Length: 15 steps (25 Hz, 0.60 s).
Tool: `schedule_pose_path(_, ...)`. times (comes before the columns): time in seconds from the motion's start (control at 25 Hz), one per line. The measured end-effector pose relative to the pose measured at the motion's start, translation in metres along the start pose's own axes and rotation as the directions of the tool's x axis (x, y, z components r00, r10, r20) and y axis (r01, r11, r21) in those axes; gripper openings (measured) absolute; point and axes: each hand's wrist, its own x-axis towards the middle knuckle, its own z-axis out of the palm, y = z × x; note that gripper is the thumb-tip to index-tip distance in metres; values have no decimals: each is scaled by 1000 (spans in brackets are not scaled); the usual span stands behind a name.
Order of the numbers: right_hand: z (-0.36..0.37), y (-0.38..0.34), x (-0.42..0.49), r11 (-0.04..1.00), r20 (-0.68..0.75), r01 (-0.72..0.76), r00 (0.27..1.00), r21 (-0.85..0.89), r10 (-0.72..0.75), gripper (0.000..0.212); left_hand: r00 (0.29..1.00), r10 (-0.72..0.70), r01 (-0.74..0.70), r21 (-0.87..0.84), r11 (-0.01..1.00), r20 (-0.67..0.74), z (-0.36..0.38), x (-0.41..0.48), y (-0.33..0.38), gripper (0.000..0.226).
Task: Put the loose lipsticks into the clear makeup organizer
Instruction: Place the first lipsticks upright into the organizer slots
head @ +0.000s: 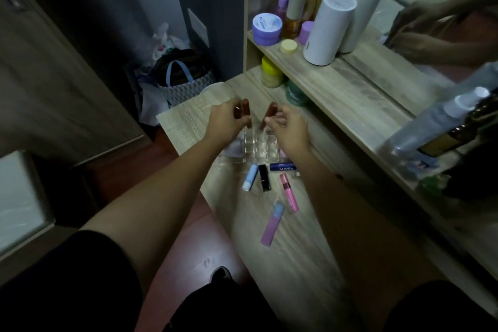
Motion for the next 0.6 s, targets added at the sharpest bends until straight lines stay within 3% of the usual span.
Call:
schedule_pose_path(0.32,26,29,10,994,67,-27,997,-110,35,23,982,-1,-29,157,987,189,30,13,-26,20)
schedule_pose_path(0.6,24,33,14,998,104,-15,994,-58,21,29,983,42,-78,195,978,181,36,14,-32,22)
